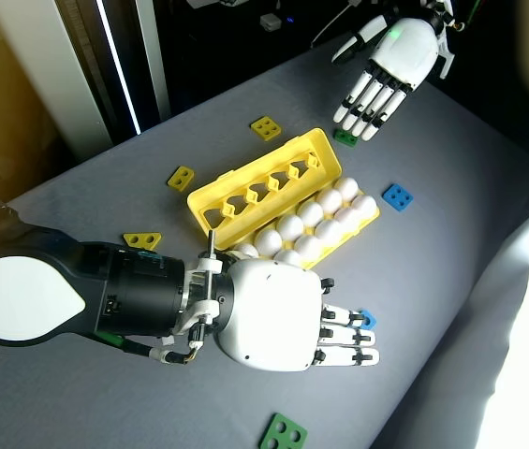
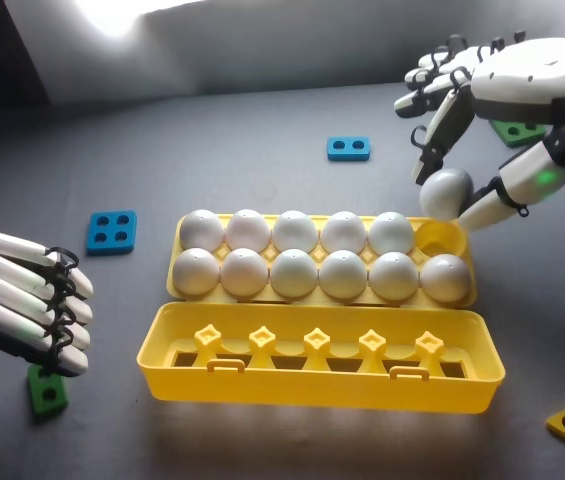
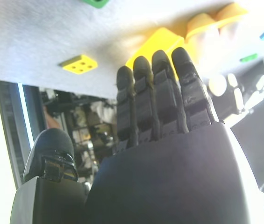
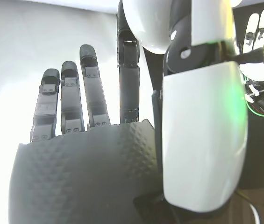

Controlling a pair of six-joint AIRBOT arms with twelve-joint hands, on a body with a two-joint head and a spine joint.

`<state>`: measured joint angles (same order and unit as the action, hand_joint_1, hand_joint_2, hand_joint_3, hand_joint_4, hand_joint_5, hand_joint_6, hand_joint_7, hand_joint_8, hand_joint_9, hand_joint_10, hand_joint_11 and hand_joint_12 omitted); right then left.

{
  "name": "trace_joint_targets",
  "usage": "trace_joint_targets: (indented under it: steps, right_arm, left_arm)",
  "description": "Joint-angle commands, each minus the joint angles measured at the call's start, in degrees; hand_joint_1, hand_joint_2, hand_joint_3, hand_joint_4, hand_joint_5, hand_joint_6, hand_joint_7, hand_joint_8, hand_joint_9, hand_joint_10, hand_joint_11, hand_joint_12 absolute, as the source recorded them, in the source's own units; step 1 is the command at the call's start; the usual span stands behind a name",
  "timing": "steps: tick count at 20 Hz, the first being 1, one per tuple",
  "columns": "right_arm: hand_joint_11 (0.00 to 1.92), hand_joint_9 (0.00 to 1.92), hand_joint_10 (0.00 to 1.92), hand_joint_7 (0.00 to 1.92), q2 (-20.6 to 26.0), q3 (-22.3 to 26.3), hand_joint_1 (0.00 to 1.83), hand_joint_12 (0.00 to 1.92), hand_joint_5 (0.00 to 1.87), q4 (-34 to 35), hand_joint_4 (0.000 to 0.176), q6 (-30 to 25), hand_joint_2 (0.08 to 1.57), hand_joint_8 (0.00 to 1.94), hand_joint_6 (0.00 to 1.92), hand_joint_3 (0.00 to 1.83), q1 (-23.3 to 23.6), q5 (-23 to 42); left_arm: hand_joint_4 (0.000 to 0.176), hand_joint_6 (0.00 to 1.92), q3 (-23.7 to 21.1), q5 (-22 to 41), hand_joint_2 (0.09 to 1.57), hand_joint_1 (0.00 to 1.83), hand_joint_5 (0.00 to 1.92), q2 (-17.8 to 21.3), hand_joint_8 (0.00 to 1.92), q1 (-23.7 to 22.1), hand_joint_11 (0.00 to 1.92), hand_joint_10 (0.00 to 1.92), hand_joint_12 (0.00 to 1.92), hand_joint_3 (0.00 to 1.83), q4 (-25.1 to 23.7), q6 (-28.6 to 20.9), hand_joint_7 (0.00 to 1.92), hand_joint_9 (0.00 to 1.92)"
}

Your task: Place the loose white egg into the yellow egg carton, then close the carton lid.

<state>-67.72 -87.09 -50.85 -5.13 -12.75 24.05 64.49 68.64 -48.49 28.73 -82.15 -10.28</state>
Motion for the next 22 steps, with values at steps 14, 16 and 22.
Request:
trace_joint_targets:
  steps: [14,16,22]
  right_arm:
    - [0.00,0.06,0.00,0.32,0.8,1.3,1.07,0.00,1.17,2.2,0.176,-0.4,1.03,0.00,0.65,0.00,-1.6,2.9]
    - [0.00,0.07,0.00,0.33,0.7,1.5,1.07,0.00,1.16,2.3,0.176,-0.4,1.03,0.00,0.66,0.00,-1.8,2.9]
    - [0.00,0.06,0.00,0.32,0.7,1.5,1.07,0.00,1.15,3.4,0.176,-0.3,1.04,0.00,0.68,0.00,-2.1,3.7]
  left_arm:
    - [0.000,0.01,0.3,3.0,1.24,0.00,0.40,0.5,0.01,-0.4,0.00,0.01,0.69,0.00,3.7,0.0,0.41,0.33]
    - [0.000,0.00,0.3,3.0,1.24,0.00,0.39,0.5,0.00,-0.5,0.00,0.00,0.65,0.00,3.7,0.0,0.40,0.31]
    - [0.000,0.00,0.3,3.0,1.24,0.00,0.39,0.5,0.00,-0.6,0.00,0.00,0.61,0.00,3.7,0.0,0.39,0.30]
